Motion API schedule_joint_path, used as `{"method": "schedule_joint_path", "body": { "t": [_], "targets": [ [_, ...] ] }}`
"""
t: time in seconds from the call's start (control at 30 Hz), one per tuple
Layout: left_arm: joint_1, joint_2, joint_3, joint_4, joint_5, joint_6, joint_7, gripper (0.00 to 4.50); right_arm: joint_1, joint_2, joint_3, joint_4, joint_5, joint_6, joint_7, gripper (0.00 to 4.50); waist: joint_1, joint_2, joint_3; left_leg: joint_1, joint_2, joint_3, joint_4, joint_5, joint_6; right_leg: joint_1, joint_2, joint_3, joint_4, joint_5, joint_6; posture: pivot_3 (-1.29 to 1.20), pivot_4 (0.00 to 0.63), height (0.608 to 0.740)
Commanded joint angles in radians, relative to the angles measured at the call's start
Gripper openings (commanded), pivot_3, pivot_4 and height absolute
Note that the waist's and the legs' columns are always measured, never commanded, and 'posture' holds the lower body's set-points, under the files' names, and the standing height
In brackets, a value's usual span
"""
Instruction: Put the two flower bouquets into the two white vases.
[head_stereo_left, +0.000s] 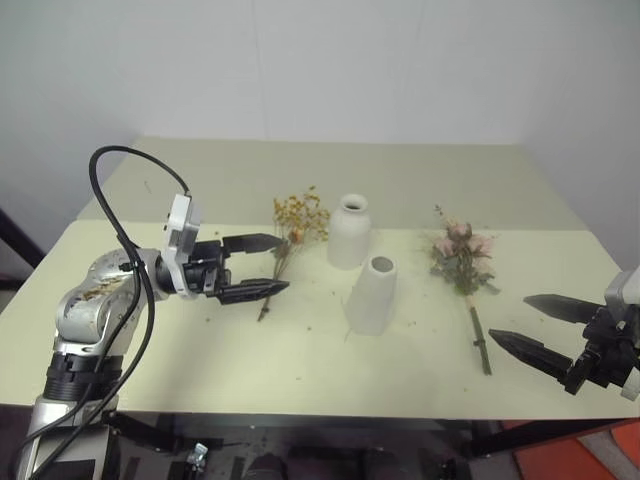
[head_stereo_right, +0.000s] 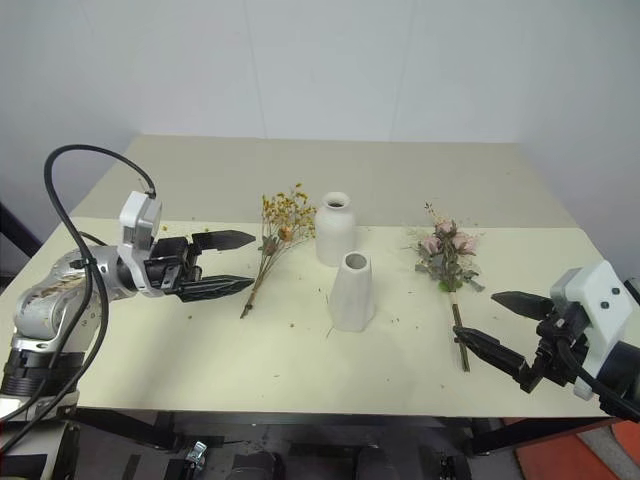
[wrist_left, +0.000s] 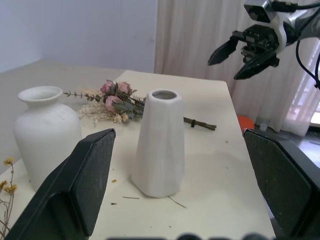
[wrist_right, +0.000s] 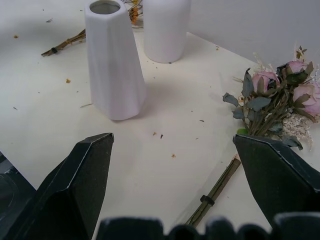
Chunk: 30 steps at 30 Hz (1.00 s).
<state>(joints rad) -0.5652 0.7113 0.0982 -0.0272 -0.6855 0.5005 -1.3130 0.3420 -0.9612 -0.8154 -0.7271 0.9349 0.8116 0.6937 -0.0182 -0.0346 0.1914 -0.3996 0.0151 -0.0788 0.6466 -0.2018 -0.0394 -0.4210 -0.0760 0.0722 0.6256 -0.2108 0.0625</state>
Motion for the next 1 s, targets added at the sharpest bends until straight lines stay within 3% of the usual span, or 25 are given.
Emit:
{"method": "schedule_joint_path", "body": {
  "t": [0.03, 0.43, 0.57, 0.7, 0.83, 1.0],
  "targets": [
    [-0.02, 0.029, 0.016, -0.004, 0.009, -0.015, -0.014, 4.47, 0.003, 0.004, -0.035, -0.021, 0.0, 0.014, -0.014, 4.5, 0.0, 0.0, 0.0, 0.0, 0.0, 0.0, 0.0, 0.0, 0.0, 0.0, 0.0, 0.0, 0.0, 0.0, 0.0, 0.0, 0.15, 0.74],
    [-0.043, 0.018, 0.017, 0.018, 0.04, -0.054, 0.005, 4.47, 0.002, -0.003, -0.037, -0.013, -0.009, 0.025, -0.009, 4.5, 0.001, 0.0, 0.0, 0.0, 0.0, 0.0, 0.0, 0.0, 0.0, 0.0, 0.0, 0.0, 0.0, 0.0, 0.0, 0.0, 0.15, 0.74],
    [-0.057, 0.003, 0.009, 0.01, 0.039, -0.068, 0.011, 4.47, -0.06, -0.025, 0.02, 0.037, -0.02, 0.07, -0.079, 4.5, 0.0, 0.0, 0.0, 0.0, 0.0, 0.0, 0.0, 0.0, 0.0, 0.001, 0.0, 0.0, 0.0, 0.0, 0.0, 0.0, 0.15, 0.74],
    [-0.102, -0.024, -0.021, 0.011, 0.058, -0.082, 0.012, 4.47, -0.214, -0.057, 0.194, 0.114, -0.081, 0.159, -0.231, 4.5, -0.001, 0.0, 0.0, 0.001, 0.0, 0.0, 0.0, 0.0, 0.0, 0.001, 0.0, 0.0, 0.0, 0.0, 0.0, 0.0, 0.15, 0.74],
    [-0.177, -0.075, -0.07, 0.076, 0.111, -0.141, -0.004, 4.47, -0.418, -0.084, 0.427, 0.224, -0.172, 0.222, -0.291, 4.5, -0.001, 0.0, 0.0, 0.0, 0.0, 0.0, 0.0, 0.0, 0.0, 0.0, 0.0, 0.0, 0.0, 0.0, 0.0, 0.0, 0.15, 0.74],
    [-0.256, -0.147, -0.105, 0.154, 0.149, -0.206, -0.02, 4.47, -0.728, -0.014, 0.652, 0.483, -0.276, 0.318, -0.342, 4.5, -0.01, 0.0, 0.0, -0.001, -0.001, 0.0, 0.0, 0.0, 0.0, -0.001, 0.0, 0.0, 0.0, 0.001, -0.001, 0.0, 0.15, 0.74]
  ]
}}
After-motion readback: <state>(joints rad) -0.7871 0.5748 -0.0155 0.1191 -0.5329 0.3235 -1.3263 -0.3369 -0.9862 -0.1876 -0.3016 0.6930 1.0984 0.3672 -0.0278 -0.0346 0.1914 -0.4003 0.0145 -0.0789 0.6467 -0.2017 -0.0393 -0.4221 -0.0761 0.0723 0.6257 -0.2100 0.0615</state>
